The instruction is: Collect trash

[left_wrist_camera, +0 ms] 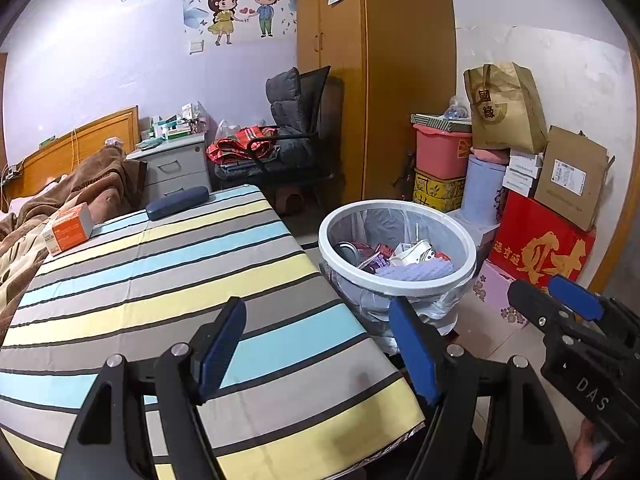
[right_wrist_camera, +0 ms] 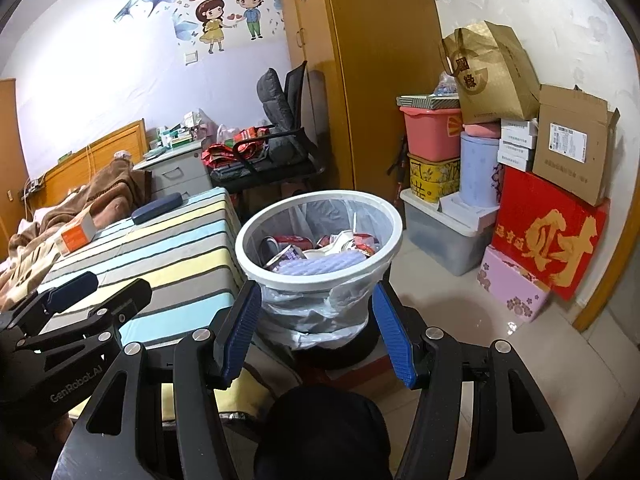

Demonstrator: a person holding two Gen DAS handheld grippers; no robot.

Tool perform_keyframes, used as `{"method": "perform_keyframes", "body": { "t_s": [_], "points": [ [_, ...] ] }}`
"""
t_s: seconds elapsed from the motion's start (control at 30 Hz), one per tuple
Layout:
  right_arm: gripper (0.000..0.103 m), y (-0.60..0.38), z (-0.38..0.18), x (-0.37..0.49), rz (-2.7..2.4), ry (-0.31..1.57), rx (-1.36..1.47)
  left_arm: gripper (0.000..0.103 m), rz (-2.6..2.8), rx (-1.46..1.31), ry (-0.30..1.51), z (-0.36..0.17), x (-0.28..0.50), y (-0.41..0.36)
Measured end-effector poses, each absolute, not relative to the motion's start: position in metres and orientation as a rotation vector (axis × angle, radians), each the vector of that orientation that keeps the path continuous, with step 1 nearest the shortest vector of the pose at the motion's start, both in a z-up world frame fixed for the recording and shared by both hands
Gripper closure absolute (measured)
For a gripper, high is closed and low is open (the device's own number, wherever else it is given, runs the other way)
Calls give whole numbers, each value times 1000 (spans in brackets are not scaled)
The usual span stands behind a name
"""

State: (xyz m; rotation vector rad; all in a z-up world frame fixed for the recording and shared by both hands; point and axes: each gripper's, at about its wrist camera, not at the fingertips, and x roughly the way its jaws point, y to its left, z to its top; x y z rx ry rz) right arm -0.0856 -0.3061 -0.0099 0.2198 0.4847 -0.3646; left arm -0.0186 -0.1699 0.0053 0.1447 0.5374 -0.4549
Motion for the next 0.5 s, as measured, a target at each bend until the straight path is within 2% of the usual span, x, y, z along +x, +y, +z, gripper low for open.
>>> {"method": "perform_keyframes", "body": {
  "t_s": [0.5],
  "points": [
    [44, -301, -9, -86, -358, 484, 225, 27, -456, 145, 533, 7, -20, -169]
  ]
}}
